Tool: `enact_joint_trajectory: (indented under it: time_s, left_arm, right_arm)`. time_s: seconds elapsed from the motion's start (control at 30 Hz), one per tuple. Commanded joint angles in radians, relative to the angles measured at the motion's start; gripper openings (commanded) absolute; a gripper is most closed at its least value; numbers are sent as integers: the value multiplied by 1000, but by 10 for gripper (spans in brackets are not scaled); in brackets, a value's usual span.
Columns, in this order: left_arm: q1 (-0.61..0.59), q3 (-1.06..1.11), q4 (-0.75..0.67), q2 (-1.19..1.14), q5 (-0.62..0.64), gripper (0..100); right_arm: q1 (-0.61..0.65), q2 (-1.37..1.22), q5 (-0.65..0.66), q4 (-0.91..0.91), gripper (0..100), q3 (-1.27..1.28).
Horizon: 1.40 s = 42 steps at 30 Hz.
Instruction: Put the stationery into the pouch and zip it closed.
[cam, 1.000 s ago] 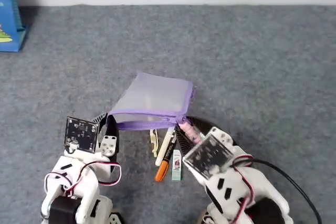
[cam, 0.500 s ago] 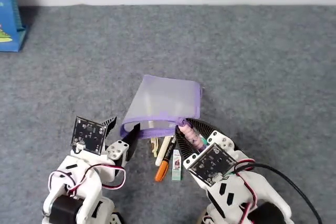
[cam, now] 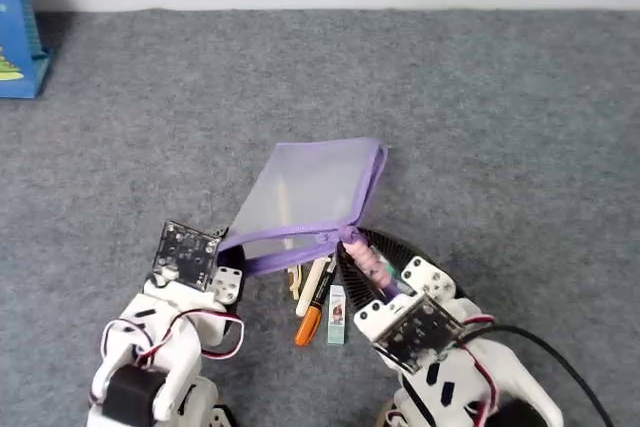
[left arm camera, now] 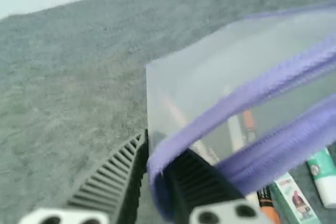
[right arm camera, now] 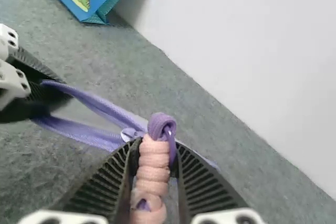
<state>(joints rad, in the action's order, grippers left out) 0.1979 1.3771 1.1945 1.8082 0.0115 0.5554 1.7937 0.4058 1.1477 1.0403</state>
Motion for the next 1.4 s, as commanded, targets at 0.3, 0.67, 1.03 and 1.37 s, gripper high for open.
enact_joint_trajectory:
  time_s: [0.3,0.67,1.03,1.37]
  left_arm:
    - [-270,-160,54,8,2,10]
    - [-361,-228,97,9,6,11]
    - [-361,-223,101,9,32,11]
    - [-361,-222,103,8,34,11]
  right_arm:
    - [-199,10,-157,107,187,-11]
    - [-286,-2,-173,134,136,167]
    - [-280,-570,-453,140,137,-12]
    - [-278,-1067,-618,16,140,-127]
